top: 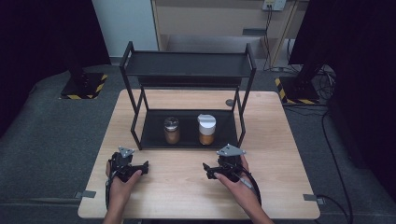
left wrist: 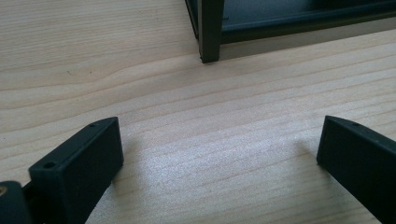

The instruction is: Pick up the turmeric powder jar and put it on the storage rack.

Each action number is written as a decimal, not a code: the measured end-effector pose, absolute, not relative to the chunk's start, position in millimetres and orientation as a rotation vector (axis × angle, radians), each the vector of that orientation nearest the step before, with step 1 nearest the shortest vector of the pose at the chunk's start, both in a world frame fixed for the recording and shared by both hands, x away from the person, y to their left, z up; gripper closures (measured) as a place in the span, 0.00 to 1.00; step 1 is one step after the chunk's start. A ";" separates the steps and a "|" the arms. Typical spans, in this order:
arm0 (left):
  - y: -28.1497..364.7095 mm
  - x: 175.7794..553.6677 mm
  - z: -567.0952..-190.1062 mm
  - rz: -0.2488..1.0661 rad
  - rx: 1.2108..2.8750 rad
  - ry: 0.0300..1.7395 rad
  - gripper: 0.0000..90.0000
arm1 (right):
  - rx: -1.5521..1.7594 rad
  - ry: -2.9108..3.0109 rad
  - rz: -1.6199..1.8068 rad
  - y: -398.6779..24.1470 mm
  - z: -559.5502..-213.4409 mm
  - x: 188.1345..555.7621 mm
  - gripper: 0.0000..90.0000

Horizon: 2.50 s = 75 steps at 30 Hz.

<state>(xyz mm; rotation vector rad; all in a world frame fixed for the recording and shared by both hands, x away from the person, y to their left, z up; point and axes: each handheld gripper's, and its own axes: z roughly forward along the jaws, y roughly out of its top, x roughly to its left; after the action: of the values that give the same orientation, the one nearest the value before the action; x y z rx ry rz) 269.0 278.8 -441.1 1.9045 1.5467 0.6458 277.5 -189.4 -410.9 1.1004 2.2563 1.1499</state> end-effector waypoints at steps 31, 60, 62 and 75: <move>278.4 269.3 -441.0 0.644 1.906 1.545 0.00 | 1.142 2.263 1.082 -223.4 -429.3 264.5 0.09; 277.1 269.6 -441.1 0.645 1.904 1.547 0.00 | 1.223 2.242 1.002 -269.1 -423.7 271.3 0.05; 277.1 269.6 -441.1 0.645 1.904 1.547 0.00 | 1.243 2.230 1.009 -272.6 -424.7 271.5 0.06; 277.1 269.7 -441.0 0.645 1.905 1.547 0.00 | 1.307 2.204 0.996 -287.1 -433.2 273.5 0.05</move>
<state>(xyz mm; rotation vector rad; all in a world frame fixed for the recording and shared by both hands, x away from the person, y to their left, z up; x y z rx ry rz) 269.7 277.1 -441.0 1.9046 1.5466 0.6445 273.5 -287.1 -433.2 1.3073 2.2045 0.9958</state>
